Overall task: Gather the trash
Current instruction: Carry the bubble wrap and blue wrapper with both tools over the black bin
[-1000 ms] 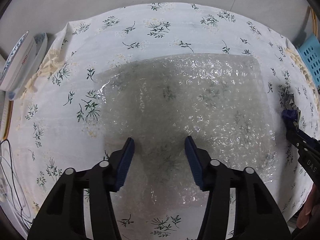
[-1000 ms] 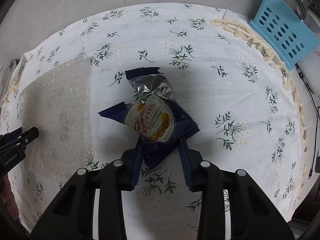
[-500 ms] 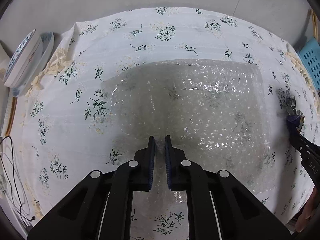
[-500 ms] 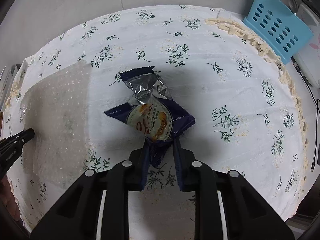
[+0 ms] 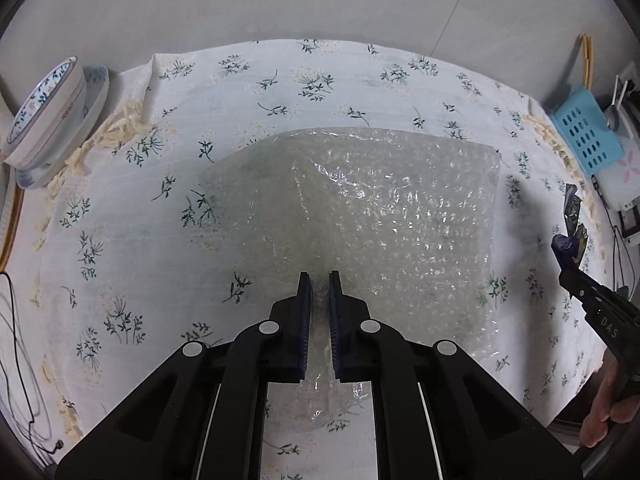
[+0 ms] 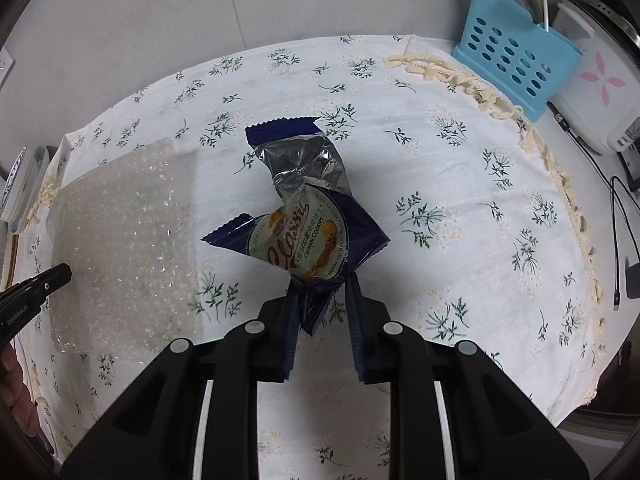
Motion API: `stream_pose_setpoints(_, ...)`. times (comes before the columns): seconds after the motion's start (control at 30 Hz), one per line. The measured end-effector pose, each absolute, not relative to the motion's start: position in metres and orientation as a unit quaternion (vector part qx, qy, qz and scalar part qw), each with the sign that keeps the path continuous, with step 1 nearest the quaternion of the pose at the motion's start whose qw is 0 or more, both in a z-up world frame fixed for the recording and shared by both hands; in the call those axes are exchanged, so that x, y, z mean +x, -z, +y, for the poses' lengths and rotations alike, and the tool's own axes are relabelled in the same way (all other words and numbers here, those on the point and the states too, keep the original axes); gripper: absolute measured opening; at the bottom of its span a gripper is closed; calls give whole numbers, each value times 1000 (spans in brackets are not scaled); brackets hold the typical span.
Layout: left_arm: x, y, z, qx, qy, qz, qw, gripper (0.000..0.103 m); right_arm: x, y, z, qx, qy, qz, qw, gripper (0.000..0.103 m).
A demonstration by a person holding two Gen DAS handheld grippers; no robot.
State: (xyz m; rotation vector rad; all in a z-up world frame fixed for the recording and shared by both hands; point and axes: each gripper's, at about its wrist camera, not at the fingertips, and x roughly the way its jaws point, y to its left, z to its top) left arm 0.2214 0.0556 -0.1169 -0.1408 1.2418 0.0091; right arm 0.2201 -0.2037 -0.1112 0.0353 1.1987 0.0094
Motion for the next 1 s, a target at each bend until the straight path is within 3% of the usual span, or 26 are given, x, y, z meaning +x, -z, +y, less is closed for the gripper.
stream_pose_setpoints(0.63,133,50,53,-110,-11,546,831,7,151,52,-209,-1,-68,519,852,21)
stream_pose_setpoints(1.0,74,38,46,-123,-15,537,834,7,87,35,-219,2,-91,505,858,21)
